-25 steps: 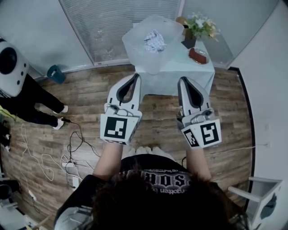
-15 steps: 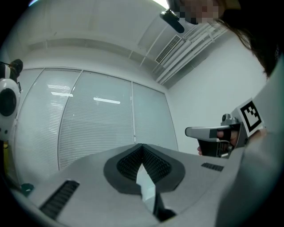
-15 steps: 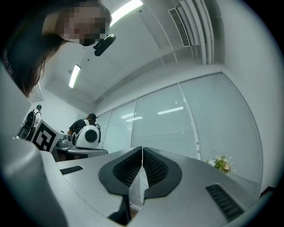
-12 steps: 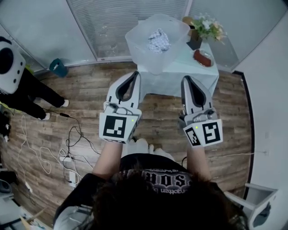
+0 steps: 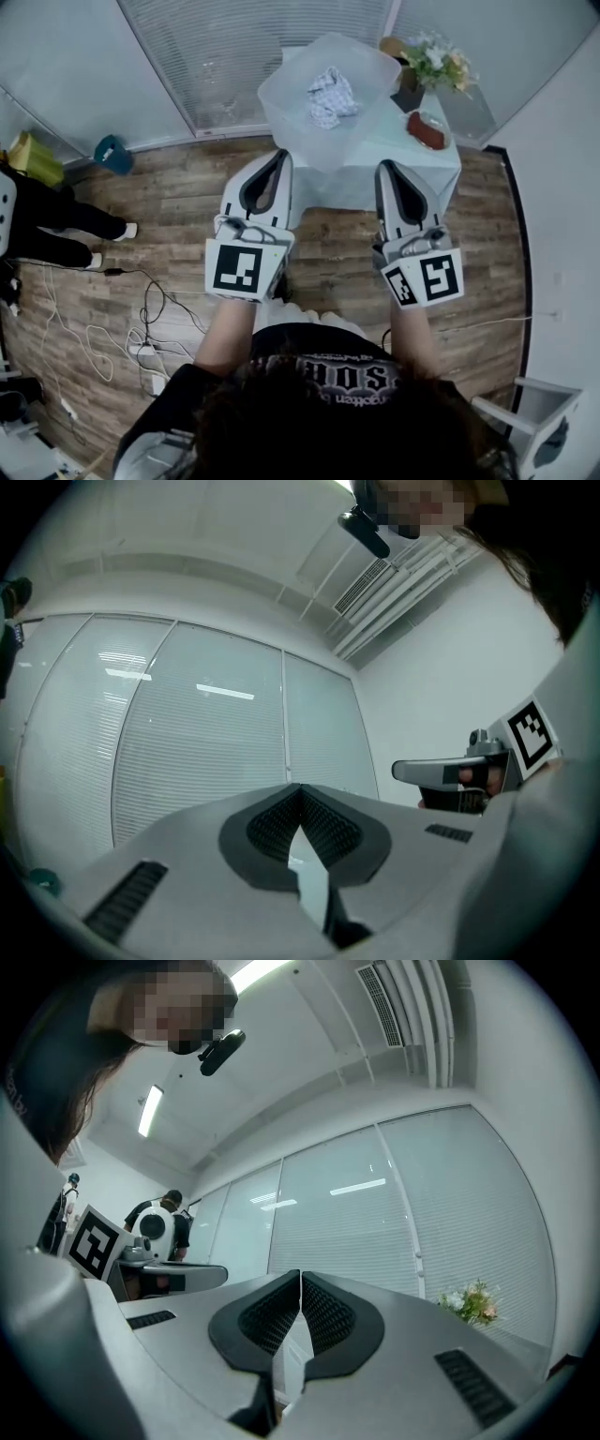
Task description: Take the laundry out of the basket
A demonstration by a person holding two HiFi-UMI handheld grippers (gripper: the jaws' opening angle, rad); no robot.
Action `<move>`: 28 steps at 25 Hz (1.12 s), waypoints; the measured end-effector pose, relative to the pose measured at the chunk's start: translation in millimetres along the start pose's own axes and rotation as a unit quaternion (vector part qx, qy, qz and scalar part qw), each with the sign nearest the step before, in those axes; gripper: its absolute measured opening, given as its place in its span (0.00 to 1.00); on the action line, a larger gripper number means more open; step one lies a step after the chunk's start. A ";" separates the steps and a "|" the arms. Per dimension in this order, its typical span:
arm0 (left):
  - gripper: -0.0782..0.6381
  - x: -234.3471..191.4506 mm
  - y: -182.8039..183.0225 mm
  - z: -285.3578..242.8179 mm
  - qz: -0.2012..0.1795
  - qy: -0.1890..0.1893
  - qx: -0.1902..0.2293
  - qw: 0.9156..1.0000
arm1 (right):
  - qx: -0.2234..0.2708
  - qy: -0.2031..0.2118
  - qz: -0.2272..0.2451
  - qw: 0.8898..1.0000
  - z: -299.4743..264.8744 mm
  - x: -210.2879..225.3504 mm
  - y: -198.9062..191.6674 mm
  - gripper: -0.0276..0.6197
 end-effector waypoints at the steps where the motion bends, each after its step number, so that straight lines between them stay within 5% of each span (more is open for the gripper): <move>1: 0.10 -4.7 -1.1 -7.5 0.004 -0.004 0.000 1.000 | -0.002 -0.003 0.000 1.000 -7.4 3.5 -2.2 0.09; 15: 0.10 -66.7 -17.4 -117.3 0.013 -0.062 -0.007 0.998 | -0.007 -0.065 0.006 0.998 -99.2 57.8 -19.0 0.09; 28: 0.10 -75.8 -25.0 -183.4 0.004 -0.138 -0.004 0.990 | -0.001 -0.119 0.015 0.993 -140.7 92.2 -29.3 0.09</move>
Point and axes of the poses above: the fingertips, and each gripper's own axes: z backward along the fingers, x to its right, y out of its top, the point moved 3 cm from there along z, backward along the fingers, and after that the axes turned 15 degrees about y, right-handed, at the moved point
